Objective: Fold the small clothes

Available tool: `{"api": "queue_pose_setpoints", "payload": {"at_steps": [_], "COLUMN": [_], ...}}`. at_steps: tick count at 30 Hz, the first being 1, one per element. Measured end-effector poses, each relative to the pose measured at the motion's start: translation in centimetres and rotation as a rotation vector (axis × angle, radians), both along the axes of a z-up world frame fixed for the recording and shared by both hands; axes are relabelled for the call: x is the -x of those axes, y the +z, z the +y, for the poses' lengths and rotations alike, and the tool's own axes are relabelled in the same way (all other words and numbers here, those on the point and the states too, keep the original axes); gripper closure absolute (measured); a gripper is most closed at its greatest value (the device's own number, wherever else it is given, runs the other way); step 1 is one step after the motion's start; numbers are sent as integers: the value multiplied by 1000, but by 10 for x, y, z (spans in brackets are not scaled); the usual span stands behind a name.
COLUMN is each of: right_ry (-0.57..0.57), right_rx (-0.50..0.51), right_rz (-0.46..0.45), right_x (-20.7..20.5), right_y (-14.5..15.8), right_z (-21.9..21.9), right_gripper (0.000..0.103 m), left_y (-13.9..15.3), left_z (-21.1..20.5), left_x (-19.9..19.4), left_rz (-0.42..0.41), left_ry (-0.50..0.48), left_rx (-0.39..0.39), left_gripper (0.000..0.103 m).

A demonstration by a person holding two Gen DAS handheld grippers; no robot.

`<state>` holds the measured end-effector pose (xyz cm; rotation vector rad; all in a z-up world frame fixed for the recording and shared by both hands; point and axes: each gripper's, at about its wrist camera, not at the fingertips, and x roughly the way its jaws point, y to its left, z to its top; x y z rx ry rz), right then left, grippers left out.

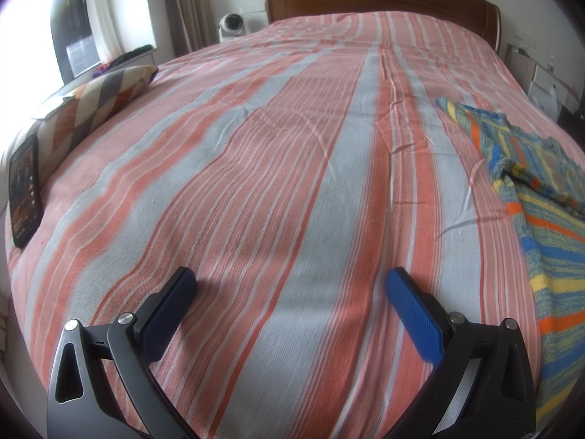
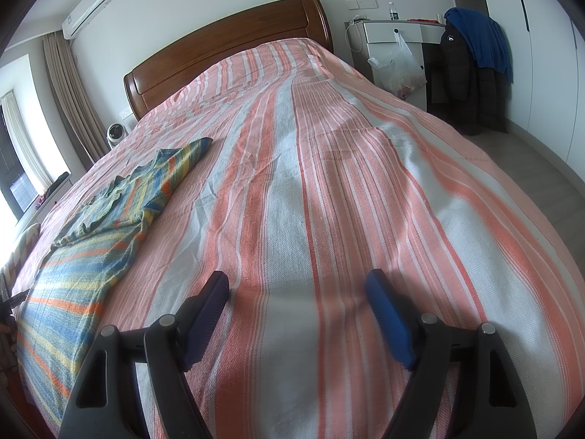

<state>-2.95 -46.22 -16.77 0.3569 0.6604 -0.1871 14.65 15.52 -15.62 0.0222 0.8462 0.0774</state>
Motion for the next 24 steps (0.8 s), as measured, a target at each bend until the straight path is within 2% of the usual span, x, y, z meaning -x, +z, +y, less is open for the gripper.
{"api": "queue_pose_setpoints", "payload": {"at_steps": [18, 21, 24], "right_ry": [-1, 5, 12], "right_rx": [1, 1, 45], "right_rz": [1, 20, 124], "right_x": [0, -3, -10], "right_y": [-1, 1, 14], "right_z": [0, 1, 7], "right_gripper": [26, 24, 24], "left_y": [0, 8, 30], "left_z": [3, 13, 20], "left_x": [-1, -1, 24], "left_rz": [-7, 32, 69], "left_ry": [0, -15, -95], "left_rx": [7, 68, 220], "left_gripper": [0, 2, 3]}}
